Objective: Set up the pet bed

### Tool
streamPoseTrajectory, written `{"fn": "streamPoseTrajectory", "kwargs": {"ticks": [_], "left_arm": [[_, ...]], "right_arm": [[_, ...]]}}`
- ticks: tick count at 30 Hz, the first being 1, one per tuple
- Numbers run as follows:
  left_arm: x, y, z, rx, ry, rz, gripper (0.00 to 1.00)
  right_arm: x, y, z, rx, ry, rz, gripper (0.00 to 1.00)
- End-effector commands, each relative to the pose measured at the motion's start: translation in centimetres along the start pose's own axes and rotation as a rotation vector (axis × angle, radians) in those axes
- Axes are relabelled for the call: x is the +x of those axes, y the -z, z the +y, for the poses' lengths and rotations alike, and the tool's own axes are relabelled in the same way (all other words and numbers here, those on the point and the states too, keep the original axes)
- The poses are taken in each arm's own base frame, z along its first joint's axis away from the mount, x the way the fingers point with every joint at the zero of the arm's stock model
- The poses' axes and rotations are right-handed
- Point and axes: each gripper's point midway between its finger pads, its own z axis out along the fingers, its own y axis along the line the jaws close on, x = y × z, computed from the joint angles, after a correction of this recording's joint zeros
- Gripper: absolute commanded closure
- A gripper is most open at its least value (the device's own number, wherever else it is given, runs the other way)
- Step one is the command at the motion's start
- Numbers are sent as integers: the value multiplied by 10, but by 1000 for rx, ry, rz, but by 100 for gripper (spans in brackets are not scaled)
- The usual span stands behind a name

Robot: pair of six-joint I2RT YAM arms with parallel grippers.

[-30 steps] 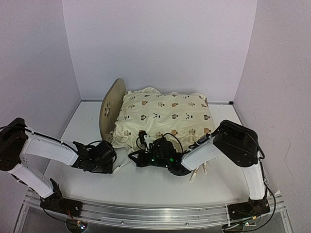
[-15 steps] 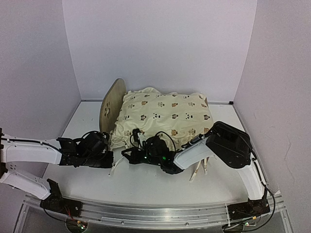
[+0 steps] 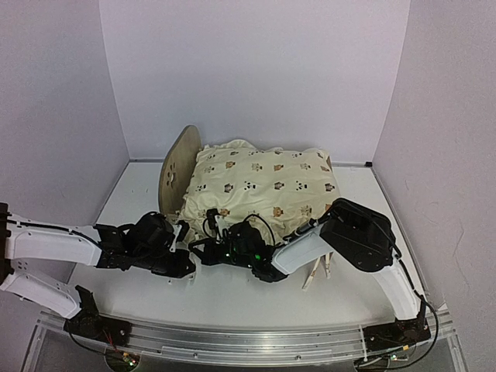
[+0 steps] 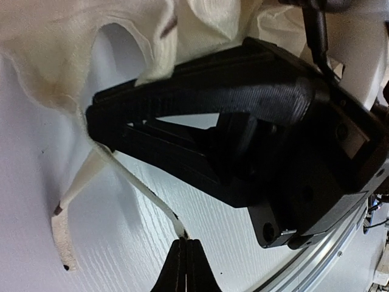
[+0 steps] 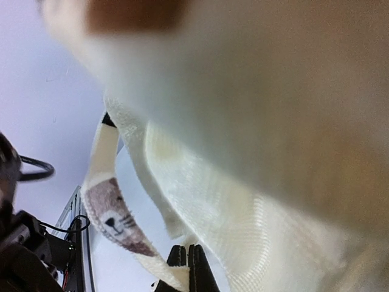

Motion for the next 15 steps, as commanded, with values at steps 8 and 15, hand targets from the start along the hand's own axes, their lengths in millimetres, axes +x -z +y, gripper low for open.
{"fn": "streamPoseTrajectory", "kwargs": {"ticks": [8, 15], "left_arm": [[26, -21, -8, 93, -18, 110, 81], [16, -13, 1, 6, -11, 81, 57]], "right_arm": [[23, -4, -17, 20, -36, 42, 100], [27, -2, -25, 45, -29, 38, 100]]}}
